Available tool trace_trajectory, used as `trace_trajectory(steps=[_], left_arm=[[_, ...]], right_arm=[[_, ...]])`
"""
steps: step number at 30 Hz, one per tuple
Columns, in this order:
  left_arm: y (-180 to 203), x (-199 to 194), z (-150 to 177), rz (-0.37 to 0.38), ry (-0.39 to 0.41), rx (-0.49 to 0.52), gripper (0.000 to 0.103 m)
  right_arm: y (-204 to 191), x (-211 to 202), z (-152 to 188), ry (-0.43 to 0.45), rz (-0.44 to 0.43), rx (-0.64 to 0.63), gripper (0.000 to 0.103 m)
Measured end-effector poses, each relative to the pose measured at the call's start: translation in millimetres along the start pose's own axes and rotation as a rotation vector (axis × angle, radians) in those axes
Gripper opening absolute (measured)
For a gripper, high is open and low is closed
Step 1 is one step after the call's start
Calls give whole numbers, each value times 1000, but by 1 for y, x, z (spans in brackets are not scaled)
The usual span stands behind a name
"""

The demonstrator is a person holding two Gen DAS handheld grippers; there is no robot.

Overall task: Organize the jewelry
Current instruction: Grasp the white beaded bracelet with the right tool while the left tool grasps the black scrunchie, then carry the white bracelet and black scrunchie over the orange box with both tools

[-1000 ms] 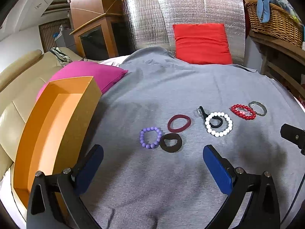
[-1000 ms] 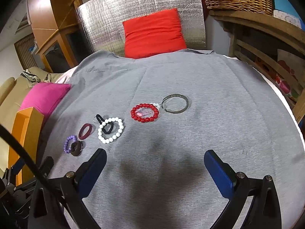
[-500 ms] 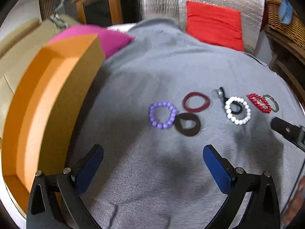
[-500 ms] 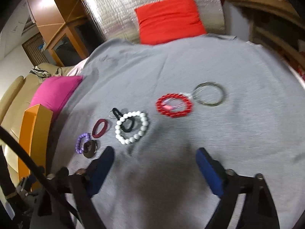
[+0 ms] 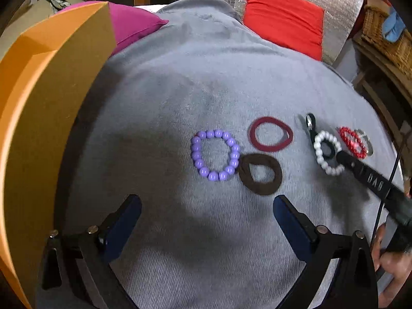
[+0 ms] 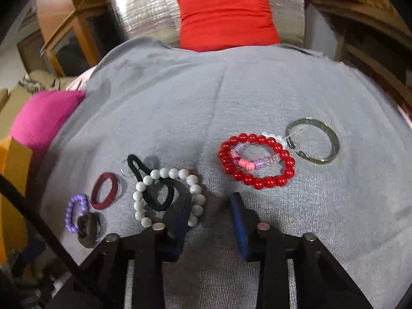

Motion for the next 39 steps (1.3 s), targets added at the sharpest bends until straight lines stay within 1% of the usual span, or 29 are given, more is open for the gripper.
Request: trace_trajectory(steps=[1, 2, 4, 5, 6, 8, 9, 10, 12, 13, 15, 20, 24, 25, 27, 28, 31, 33, 35, 36, 37, 38, 39], left_arm=[[1, 1, -3, 22, 7, 0, 96], [3, 1, -5, 39, 16, 10, 95], [10, 2, -6, 50, 25, 33, 94], [16, 3, -7, 69, 29, 54, 89], [21, 5, -8, 95, 27, 67, 79], [31, 11, -9, 143, 7, 82, 71], [34, 14, -10, 152, 1, 85, 70], [37, 15, -10, 157, -1, 85, 69], [40, 21, -12, 166, -6, 87, 59], [39, 24, -14, 160, -1, 86, 57], [38, 26, -16, 157, 12, 85, 46], [34, 29, -16, 158, 34, 79, 31], [36, 24, -11, 202, 31, 56, 30], [39, 23, -10, 207, 33, 63, 29], [45, 21, -8, 219, 32, 81, 26], [48, 19, -7, 227, 32, 90, 25], [53, 17, -5, 242, 28, 110, 24], [55, 16, -4, 248, 27, 116, 24], [57, 14, -2, 251, 27, 125, 23], [57, 14, -3, 253, 25, 126, 23], [57, 13, -3, 257, 23, 128, 23], [56, 12, -2, 258, 22, 130, 23], [56, 10, -2, 260, 25, 133, 23]], right_arm=[[-1, 0, 1, 1, -3, -10, 16], [-1, 0, 1, -3, -18, -4, 13], [3, -3, 2, -7, -36, 17, 12], [5, -4, 3, -9, -44, 28, 12], [8, -5, 3, -11, -49, 36, 12], [15, -7, 5, -23, -69, 65, 12], [17, -7, 4, -27, -76, 75, 12], [20, -8, 4, -31, -82, 84, 12], [23, -13, 6, -29, -87, 86, 12], [26, -16, 7, -29, -92, 88, 11], [32, -22, 7, -32, -113, 104, 11], [46, -35, 5, -15, -141, 128, 11], [54, -41, 4, 5, -170, 142, 11], [55, -42, 4, 6, -180, 147, 12], [56, -40, 3, -12, -197, 149, 26], [55, -39, 2, -15, -206, 150, 35], [47, -39, 2, 2, -212, 126, 48], [39, -35, 1, 4, -204, 100, 48], [33, -25, 3, -13, -153, 72, 48], [30, -16, 6, -52, -133, 56, 48], [27, -11, 8, -66, -115, 40, 44], [23, -12, 9, -37, -96, 13, 29], [17, -11, 10, -30, -69, -34, 17]])
Point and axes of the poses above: each gripper's, at about its wrist camera, not at the fingertips, and x roughly the way its jaws point, y to its right, z to its underside, the point moved 3 cm from there along x, roughly the way its jaws point, and after that the axes turned 8 degrees about x, right-handed, at the moved point
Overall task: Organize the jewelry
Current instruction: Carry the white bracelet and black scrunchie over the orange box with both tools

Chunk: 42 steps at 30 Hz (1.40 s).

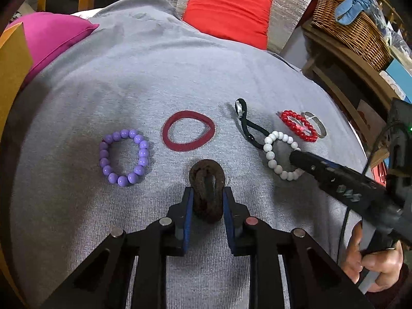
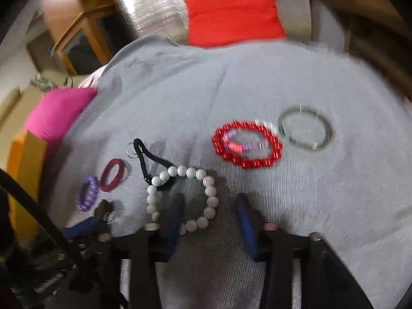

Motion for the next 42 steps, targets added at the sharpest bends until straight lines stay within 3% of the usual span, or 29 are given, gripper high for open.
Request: trace_trajectory(steps=[1, 4, 11, 21, 27, 32, 36, 42], left_arm=[[0, -2, 1, 2, 5, 1, 23], [-2, -14, 0, 11, 29, -4, 22], [3, -56, 1, 43, 103, 11, 22], [-2, -139, 14, 92, 237, -16, 22], [-32, -185, 28, 23, 310, -108, 22], [-71, -221, 44, -108, 344, -209, 22], [-120, -229, 65, -231, 321, -327, 22], [-173, -209, 84, -320, 236, -426, 22]], right_arm=[[-4, 2, 1, -9, 19, -32, 11], [-3, -2, 1, 4, 2, -2, 11], [0, -37, -6, 78, -115, 34, 11], [-46, -99, 4, 152, -309, -4, 11], [-96, -123, 10, 142, -444, -40, 11], [-163, -131, 7, 97, -546, -105, 11], [-220, -128, 3, 46, -600, -166, 11], [-301, -98, 11, -42, -616, -245, 11]])
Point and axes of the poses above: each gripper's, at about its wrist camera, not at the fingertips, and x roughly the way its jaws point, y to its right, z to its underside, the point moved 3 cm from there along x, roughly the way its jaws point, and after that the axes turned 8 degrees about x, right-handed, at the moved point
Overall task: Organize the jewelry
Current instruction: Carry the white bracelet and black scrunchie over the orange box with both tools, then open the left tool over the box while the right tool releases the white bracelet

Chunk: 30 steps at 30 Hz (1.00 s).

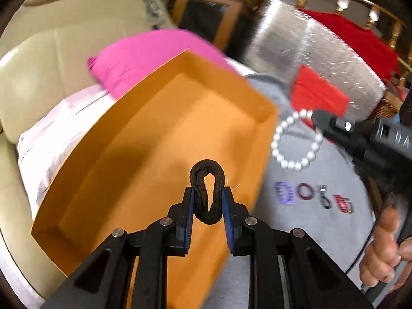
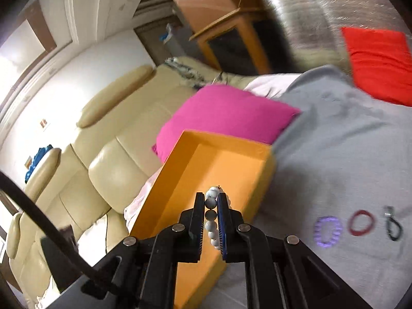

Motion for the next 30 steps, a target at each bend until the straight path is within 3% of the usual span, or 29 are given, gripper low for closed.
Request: trace_trajectory(steps=[7, 11, 15, 19, 22, 26, 30], left_arm=[[-25, 20, 2, -51, -51, -33, 26], [-35, 12, 4, -116, -43, -61, 51], [-39, 1, 1, -160, 15, -83, 65], [1, -1, 2, -111, 56, 50, 66], [47, 8, 12, -94, 65, 215, 66], [99, 34, 30, -168, 43, 490, 66], [103, 70, 42, -243, -60, 578, 66]], right_arm=[[-14, 74, 8, -84, 44, 12, 11], [-8, 80, 9, -86, 61, 39, 13], [-6, 66, 4, -60, 73, 47, 13], [4, 29, 2, 5, 105, 24, 14], [24, -8, 3, 50, 146, 24, 14], [63, -65, 10, 120, 210, 68, 14], [104, -116, 23, 181, 263, 130, 14]])
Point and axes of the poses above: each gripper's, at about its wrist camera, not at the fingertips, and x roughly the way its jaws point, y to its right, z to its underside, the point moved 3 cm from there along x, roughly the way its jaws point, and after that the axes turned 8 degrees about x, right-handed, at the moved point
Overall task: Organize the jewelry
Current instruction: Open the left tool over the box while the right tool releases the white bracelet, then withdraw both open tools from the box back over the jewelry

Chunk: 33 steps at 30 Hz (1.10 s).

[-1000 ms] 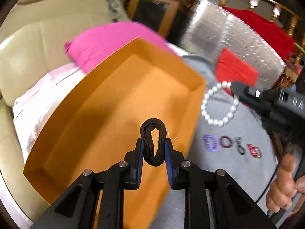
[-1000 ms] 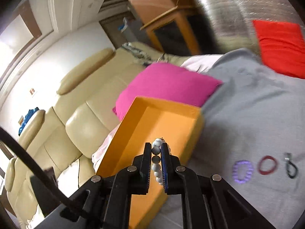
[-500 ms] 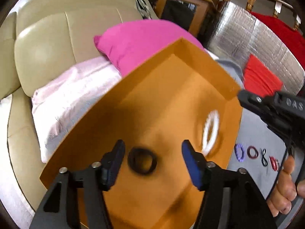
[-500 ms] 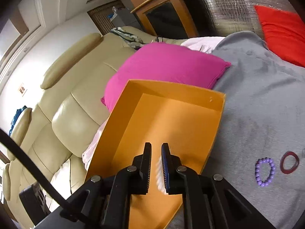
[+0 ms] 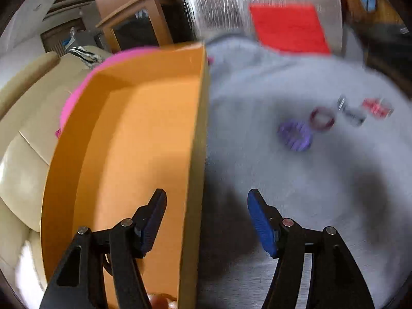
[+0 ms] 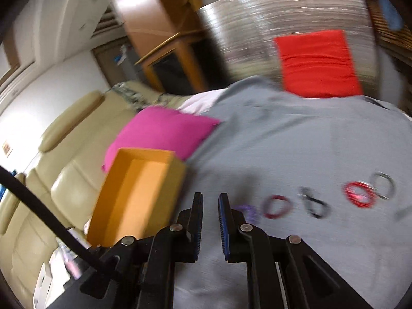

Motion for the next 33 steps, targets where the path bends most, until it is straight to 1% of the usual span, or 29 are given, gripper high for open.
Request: trace_trajectory(steps=[1, 3, 4, 6, 8, 10, 12, 13, 15, 17, 19, 22, 26, 27, 29, 31, 32, 33], left_arm=[[-1, 8, 2, -14, -30, 3, 66], [-6, 23, 4, -21, -73, -26, 66], [-9, 29, 5, -36, -101, -38, 66], [-13, 36, 6, -92, -127, -42, 66], [-11, 37, 6, -136, -140, -27, 66], [-8, 41, 8, -199, -171, 14, 66], [-9, 39, 10, -219, -178, 20, 66], [-9, 36, 12, -218, -177, 16, 66], [-4, 29, 16, -215, -171, 24, 66], [4, 16, 20, -235, -154, 55, 66], [17, 5, 21, -237, -142, 90, 66], [44, -12, 31, -235, -125, 178, 67], [82, -17, 50, -122, -192, 309, 69], [86, -18, 53, -120, -204, 320, 69], [79, -18, 46, -112, -203, 276, 69], [69, -8, 40, -105, -224, 210, 69], [64, -2, 39, -109, -240, 186, 70], [57, 1, 36, -107, -243, 154, 74]], right_arm=[[16, -10, 1, 15, 14, 22, 14], [48, -26, 1, 36, 39, 78, 14], [60, -31, 3, 42, 48, 101, 14], [91, -42, 6, 57, 74, 160, 14], [115, -51, 9, 71, 83, 208, 14], [144, -60, 15, 94, 91, 257, 14], [167, -65, 19, 100, 112, 296, 15], [179, -65, 19, 83, 121, 326, 17], [193, -70, 14, 74, 115, 358, 17], [199, -77, 11, 98, 120, 342, 17], [202, -84, 8, 127, 155, 299, 17], [201, -88, 5, 140, 172, 276, 17], [201, -91, 5, 145, 165, 288, 17], [201, -91, 6, 146, 158, 296, 17], [201, -96, 8, 156, 146, 308, 17], [202, -102, 10, 163, 141, 308, 17], [202, -104, 10, 164, 139, 306, 17], [203, -105, 9, 165, 139, 304, 17]])
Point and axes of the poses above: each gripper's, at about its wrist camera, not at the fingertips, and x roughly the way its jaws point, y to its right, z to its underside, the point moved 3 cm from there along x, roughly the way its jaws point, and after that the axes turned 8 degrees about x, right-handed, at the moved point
